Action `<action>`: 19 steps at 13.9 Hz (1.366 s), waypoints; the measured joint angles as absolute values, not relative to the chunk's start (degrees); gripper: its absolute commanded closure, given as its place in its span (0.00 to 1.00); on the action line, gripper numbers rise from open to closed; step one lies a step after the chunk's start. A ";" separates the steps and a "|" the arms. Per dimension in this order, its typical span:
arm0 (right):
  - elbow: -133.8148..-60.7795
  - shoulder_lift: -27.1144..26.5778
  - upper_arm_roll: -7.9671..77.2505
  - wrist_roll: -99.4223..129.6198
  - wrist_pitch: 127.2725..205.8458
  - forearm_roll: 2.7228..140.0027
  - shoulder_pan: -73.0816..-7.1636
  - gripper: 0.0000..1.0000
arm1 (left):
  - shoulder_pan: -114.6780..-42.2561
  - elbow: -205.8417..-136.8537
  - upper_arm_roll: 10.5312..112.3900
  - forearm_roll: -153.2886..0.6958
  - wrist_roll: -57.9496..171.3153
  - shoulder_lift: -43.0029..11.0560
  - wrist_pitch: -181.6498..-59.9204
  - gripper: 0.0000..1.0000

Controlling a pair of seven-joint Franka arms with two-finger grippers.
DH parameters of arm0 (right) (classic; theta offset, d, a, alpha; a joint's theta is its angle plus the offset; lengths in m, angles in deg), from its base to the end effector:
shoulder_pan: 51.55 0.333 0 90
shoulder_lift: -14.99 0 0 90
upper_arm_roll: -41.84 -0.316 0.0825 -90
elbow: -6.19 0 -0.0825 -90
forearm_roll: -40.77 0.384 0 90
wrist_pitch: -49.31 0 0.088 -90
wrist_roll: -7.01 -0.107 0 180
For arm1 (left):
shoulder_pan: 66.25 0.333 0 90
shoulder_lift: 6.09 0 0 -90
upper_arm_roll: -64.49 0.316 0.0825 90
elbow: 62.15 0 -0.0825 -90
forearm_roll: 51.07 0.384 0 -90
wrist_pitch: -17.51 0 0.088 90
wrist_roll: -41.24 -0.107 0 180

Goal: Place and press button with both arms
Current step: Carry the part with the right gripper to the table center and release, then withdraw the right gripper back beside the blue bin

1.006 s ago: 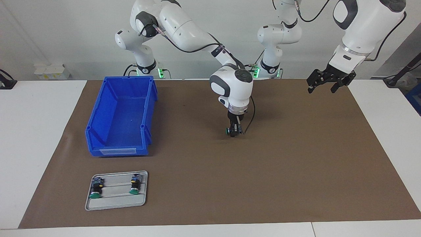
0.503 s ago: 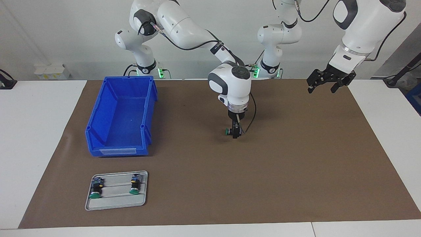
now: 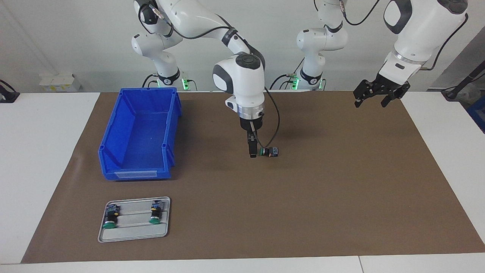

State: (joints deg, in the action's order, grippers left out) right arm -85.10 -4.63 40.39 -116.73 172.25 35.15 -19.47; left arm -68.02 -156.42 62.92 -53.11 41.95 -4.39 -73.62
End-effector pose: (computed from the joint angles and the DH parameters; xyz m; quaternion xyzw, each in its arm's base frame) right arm 0.5706 0.3707 0.4569 -0.7161 0.6889 -0.0594 0.0949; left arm 0.5445 -0.0357 0.6074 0.9995 -0.0224 -0.0132 0.0169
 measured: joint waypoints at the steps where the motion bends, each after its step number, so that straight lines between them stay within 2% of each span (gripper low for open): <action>1: -86.15 -2.67 40.39 -112.73 170.47 35.17 -20.59 0.01 | -68.02 -156.42 62.92 -53.11 41.95 -4.39 -73.62 0.00; 6: -88.65 4.04 40.47 -98.01 168.26 35.18 -27.22 0.01 | -68.02 -156.42 62.92 -53.11 41.96 -4.39 -73.62 0.00; 11: -91.94 12.04 40.61 -68.98 160.14 37.18 -36.83 0.01 | -68.23 -156.42 62.09 -53.25 41.91 -4.37 -73.61 0.00; 16: -92.18 15.22 40.89 -41.15 154.77 38.20 -45.78 0.01 | -68.54 -156.43 61.42 -53.26 40.58 -4.33 -73.78 0.00; 19: -92.03 15.91 41.00 -26.13 153.91 38.20 -50.29 0.01 | -69.06 -156.48 61.31 -53.28 28.87 -4.33 -74.09 0.00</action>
State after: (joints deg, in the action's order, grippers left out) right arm -92.03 15.91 41.00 -26.13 153.91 38.20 -50.29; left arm -69.06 -156.48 61.31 -53.28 28.87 -4.33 -74.09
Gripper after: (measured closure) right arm 0.004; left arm 0.000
